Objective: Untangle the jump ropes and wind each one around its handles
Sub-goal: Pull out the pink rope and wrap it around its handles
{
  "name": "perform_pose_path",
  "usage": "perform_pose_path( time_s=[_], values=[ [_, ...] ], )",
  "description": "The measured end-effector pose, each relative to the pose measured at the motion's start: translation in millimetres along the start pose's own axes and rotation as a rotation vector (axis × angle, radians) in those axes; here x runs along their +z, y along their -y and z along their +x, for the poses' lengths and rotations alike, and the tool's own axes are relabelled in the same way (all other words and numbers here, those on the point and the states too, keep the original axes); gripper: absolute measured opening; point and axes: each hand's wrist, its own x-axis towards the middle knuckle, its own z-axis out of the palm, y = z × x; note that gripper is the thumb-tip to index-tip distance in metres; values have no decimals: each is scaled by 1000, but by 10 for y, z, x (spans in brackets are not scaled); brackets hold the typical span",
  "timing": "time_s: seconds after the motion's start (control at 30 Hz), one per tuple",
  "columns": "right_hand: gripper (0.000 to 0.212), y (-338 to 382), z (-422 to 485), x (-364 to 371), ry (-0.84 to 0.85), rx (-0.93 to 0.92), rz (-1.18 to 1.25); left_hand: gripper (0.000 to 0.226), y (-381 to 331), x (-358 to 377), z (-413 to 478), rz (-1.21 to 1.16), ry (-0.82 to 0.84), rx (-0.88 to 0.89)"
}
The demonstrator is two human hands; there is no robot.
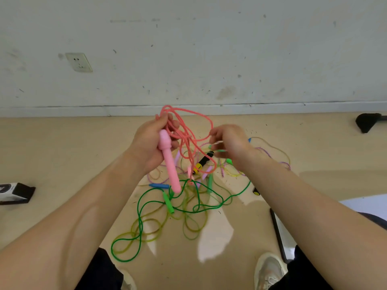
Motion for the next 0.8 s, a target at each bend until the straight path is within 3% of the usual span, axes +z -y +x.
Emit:
perform_pose_path(
  time_s=[0.1,0.17,0.27,0.37,0.47,0.6,0.8],
  values=[
    [40,-299,38,132,232,-80,-352,27,-88,-33,22,-202,38,-83],
    [44,-471,58,199,403,-89,-458,26,-132,-55,33,-297,67,-110],
    [29,-725,99,255,612,30,-587,24,-214,-114,37,-409,87,-109],
    [18,-901,131,269,656,54,-737,27,-290,-224,75,-420,14,-54],
    [21,-870,141,257,575,80,-629,25,-338,-338,125,-287,-61,32],
    [21,-507,97,204,445,25,-293,23,-266,-410,171,127,-220,110],
    [24,24,-15,86,409,83,282,17,-25,-498,269,606,-248,-61]
  ],
)
